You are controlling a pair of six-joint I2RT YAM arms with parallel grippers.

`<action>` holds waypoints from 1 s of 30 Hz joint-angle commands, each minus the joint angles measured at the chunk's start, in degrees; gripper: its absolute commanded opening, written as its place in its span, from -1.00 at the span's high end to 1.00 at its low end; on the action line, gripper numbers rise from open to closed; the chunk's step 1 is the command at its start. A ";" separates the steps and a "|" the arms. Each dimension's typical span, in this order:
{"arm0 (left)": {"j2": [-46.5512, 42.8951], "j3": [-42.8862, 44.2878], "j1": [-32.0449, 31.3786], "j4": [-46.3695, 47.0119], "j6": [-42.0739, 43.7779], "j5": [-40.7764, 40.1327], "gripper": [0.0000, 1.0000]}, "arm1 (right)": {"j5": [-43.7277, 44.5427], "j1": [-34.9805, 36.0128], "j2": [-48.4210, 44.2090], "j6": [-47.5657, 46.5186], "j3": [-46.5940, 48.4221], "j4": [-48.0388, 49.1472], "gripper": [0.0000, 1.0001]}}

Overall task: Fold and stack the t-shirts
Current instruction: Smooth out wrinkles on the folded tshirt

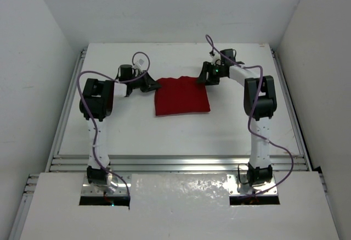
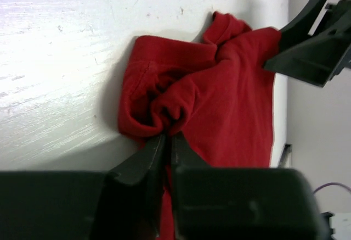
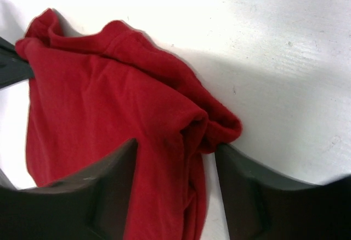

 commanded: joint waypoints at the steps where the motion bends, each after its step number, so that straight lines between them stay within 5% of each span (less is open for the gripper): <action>1: -1.13 0.20 -0.58 1.60 0.68 -0.26 0.96 | -1.63 -0.08 1.14 0.08 0.40 0.95 -0.05; 3: -2.02 0.19 -0.41 -0.41 1.56 -2.03 1.00 | -1.80 -0.08 1.23 0.08 0.49 1.04 0.28; 7: -2.28 -0.59 0.64 1.23 0.25 -0.29 1.00 | -1.28 -0.17 1.31 -0.53 0.31 0.95 0.44; 9: -3.07 -2.52 1.34 4.84 -1.68 -0.19 1.00 | -0.22 -0.17 1.14 -0.89 0.31 0.78 0.84; 13: -3.95 -7.80 3.19 9.15 -4.76 -0.72 1.00 | 1.36 -0.26 1.40 -1.15 0.40 0.34 0.88; 19: -6.33 -11.50 4.34 8.64 -4.24 -4.76 1.00 | 2.15 -0.26 2.98 -0.98 2.16 -0.80 0.62; 25: -7.21 -10.97 4.25 8.89 -4.15 -3.10 1.00 | 0.40 -0.26 2.63 -0.71 2.16 -0.54 0.04; 27: -7.21 -10.18 4.16 8.80 -4.32 -1.52 0.79 | -0.48 -0.26 2.11 -0.54 1.99 -0.19 -0.10; 28: -7.47 -10.18 4.08 9.67 -4.41 -0.81 0.51 | -1.35 -0.26 1.93 -0.36 2.07 -0.02 -0.15; 30: -8.43 -9.91 3.64 9.94 -4.59 0.60 0.36 | -1.80 -0.26 1.75 -0.19 2.42 -0.37 -0.18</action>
